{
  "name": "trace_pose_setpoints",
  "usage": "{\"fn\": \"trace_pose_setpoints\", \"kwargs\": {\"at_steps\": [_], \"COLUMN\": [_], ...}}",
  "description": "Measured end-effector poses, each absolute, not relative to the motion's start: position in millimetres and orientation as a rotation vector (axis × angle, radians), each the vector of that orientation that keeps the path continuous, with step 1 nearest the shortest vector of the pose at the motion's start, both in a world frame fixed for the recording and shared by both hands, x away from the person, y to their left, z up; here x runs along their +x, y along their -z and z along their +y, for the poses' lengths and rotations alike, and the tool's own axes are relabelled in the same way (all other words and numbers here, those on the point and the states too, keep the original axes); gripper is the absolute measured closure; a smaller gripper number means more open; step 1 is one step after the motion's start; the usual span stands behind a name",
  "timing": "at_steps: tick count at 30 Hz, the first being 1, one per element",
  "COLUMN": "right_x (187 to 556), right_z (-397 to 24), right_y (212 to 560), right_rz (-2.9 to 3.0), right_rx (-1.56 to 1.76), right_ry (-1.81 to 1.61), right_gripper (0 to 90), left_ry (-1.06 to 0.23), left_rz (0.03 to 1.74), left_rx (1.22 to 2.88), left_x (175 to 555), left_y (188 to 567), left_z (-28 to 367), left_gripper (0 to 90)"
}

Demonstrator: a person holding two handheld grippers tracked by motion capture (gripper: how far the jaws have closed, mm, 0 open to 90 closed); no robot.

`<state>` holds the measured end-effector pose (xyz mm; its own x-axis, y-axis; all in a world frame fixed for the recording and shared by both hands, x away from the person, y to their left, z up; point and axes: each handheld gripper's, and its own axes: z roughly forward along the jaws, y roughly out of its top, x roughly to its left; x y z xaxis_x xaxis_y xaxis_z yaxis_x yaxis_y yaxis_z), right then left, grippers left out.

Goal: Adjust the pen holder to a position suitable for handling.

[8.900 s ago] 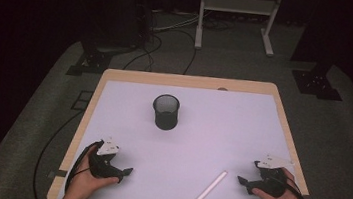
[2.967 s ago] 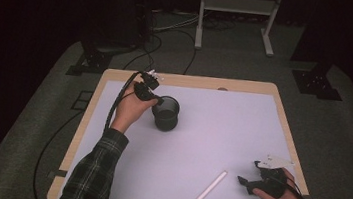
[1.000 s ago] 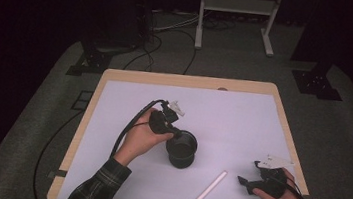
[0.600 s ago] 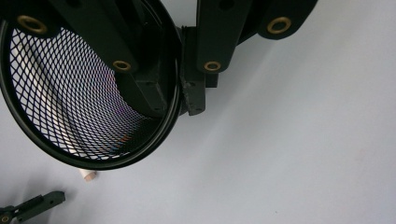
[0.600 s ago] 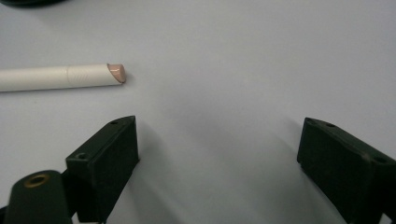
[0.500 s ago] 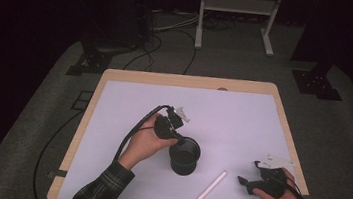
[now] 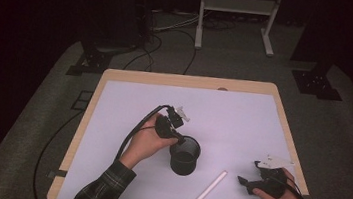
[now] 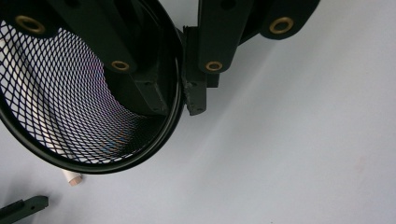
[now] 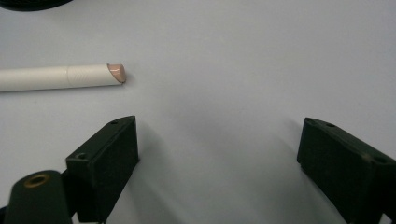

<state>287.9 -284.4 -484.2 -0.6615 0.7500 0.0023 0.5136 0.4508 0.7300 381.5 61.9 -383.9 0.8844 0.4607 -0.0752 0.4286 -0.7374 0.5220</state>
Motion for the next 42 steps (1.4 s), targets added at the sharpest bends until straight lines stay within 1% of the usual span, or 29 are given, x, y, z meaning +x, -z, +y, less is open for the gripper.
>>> {"fn": "trace_pose_setpoints", "kwargs": {"at_steps": [3, 8, 16, 25, 33, 42], "right_x": [288.0, 287.9, 288.1, 288.0, 288.0, 287.9], "right_z": [-284.4, -284.3, -284.3, -284.3, -284.3, -284.2], "right_y": [484.3, 484.3, 484.3, 484.3, 484.2, 484.1], "right_rz": [2.385, 2.384, 2.383, 2.383, 2.384, 2.386], "right_rx": [1.076, 1.076, 1.075, 1.076, 1.079, 1.083], "right_ry": [-1.036, -1.038, -1.036, -1.036, -1.036, -1.035], "right_gripper": [11.4, 11.4, 11.4, 11.4, 11.4, 11.4], "left_ry": [-0.064, -0.069, -0.12, -0.153, -0.179, -0.205], "left_rz": [0.639, 0.636, 0.644, 0.648, 0.672, 0.732], "left_rx": [2.479, 2.43, 2.381, 2.359, 2.337, 2.316], "left_x": [381.9, 381.0, 374.7, 364.8, 358.2, 349.1], "left_y": [383.2, 374.8, 361.4, 349.8, 344.2, 348.2], "left_z": [64.6, 73.8, 91.5, 109.4, 130.4, 155.0], "left_gripper": [80.5, 72.0, 64.3, 61.2, 61.2, 60.8]}}
